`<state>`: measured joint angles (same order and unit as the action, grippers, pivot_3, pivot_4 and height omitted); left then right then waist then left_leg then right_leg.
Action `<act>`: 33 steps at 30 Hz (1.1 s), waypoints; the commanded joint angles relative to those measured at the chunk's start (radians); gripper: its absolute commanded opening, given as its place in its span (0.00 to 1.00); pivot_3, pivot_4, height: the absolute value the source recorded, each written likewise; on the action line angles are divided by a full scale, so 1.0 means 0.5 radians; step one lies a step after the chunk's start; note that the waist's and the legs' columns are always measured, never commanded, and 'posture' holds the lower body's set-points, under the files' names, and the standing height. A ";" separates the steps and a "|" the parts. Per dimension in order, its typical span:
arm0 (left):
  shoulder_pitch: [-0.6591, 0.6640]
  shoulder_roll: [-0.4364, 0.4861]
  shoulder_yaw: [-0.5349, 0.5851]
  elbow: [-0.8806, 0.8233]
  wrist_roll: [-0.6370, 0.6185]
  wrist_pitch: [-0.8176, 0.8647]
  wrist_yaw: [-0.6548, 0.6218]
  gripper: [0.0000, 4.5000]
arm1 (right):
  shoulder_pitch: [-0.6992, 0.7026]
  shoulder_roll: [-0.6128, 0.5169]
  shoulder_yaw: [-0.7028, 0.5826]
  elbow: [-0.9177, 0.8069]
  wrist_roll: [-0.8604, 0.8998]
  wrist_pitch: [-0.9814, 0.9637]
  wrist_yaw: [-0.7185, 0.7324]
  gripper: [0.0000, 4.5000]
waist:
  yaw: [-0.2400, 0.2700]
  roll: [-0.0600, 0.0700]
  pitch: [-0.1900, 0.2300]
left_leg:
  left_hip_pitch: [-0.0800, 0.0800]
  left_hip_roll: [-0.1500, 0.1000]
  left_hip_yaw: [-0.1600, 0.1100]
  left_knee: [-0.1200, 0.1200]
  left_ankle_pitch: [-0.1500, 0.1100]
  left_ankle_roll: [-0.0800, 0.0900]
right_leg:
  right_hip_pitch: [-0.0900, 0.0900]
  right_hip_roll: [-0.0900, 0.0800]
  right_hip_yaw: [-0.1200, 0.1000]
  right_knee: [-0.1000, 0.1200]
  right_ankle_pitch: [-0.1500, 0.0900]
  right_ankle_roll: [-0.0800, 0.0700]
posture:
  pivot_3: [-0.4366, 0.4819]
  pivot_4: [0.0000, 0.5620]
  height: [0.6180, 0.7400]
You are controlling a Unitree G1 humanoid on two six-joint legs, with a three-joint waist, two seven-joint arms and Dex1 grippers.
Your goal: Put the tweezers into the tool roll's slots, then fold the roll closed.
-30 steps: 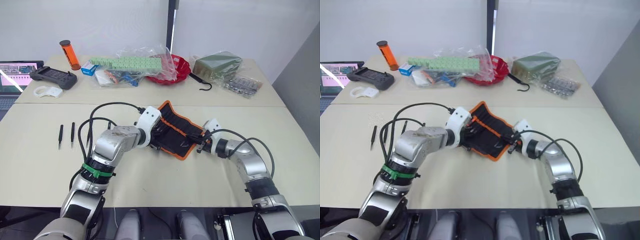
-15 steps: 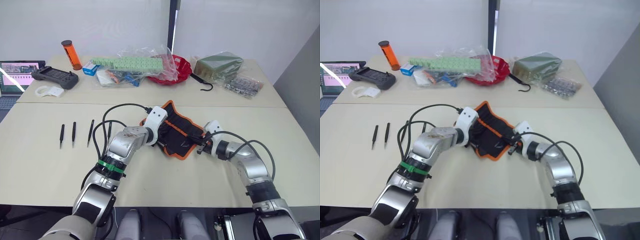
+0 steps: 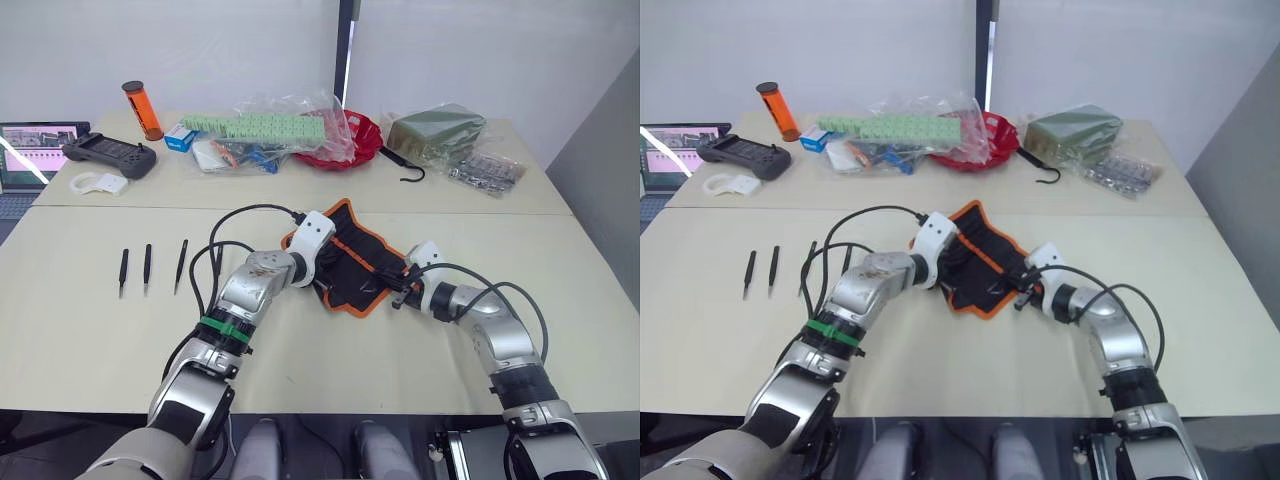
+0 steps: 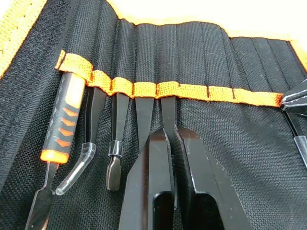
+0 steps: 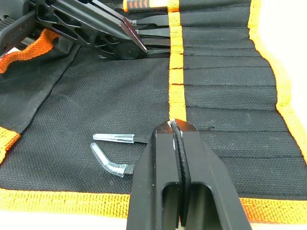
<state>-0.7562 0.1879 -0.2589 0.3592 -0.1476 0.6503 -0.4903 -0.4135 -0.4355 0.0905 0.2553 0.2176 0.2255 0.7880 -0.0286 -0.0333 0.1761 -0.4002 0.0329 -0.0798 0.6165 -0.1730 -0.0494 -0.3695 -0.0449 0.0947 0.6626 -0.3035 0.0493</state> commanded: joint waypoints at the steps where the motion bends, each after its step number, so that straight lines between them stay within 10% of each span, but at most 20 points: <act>1: -0.074 -0.007 0.017 0.123 0.075 -0.064 0.011 0.00 | 0.049 0.012 0.040 0.058 -0.048 0.070 0.000 0.00 | 0.002 0.000 0.000 | 0.000 0.000 0.000 0.000 0.000 0.000 | 0.000 0.000 0.000 0.000 -0.002 0.003 | 0.48 0.27 1.00; 3: -0.096 -0.001 0.035 0.141 0.071 -0.062 -0.005 0.00 | 0.050 0.012 0.042 0.057 -0.049 0.072 -0.001 0.00 | 0.000 0.000 0.000 | 0.001 0.000 0.000 0.000 0.000 0.000 | 0.000 0.000 0.000 0.000 -0.005 0.009 | 0.48 0.27 1.00; 13: 0.128 0.357 0.142 -0.699 -0.097 0.467 -0.219 0.73 | 0.032 -0.002 0.035 0.109 -0.053 0.070 0.010 0.00 | -0.046 0.001 0.000 | 0.001 0.002 0.000 -0.010 0.000 0.000 | -0.003 0.001 0.001 0.001 -0.001 0.002 | 0.48 0.27 1.00; 22: 0.420 0.667 0.708 -1.133 -0.235 0.549 -0.138 0.73 | -0.039 0.015 0.050 0.203 -0.060 0.036 0.060 0.00 | -0.040 0.000 0.000 | 0.001 0.002 0.000 -0.008 0.000 0.000 | -0.002 0.001 0.002 -0.002 -0.002 0.003 | 0.48 0.27 1.00; 33: 1.456 0.619 1.758 -1.623 -0.716 0.440 -0.221 0.73 | -0.121 0.065 0.017 0.333 -0.044 -0.018 0.089 0.00 | -0.049 -0.006 -0.003 | 0.004 0.005 0.001 -0.012 0.000 0.000 | -0.001 0.000 0.002 -0.005 0.001 -0.002 | 0.48 0.27 1.00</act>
<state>-0.0612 0.4993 0.5755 -0.4172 -0.4777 0.9098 -0.5804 -0.4911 -0.4057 0.0995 0.3725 0.2171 0.2042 0.8458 -0.0531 -0.0365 0.1748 -0.3977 0.0354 -0.0791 0.6107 -0.1731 -0.0496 -0.3698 -0.0447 0.0955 0.6592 -0.3031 0.0481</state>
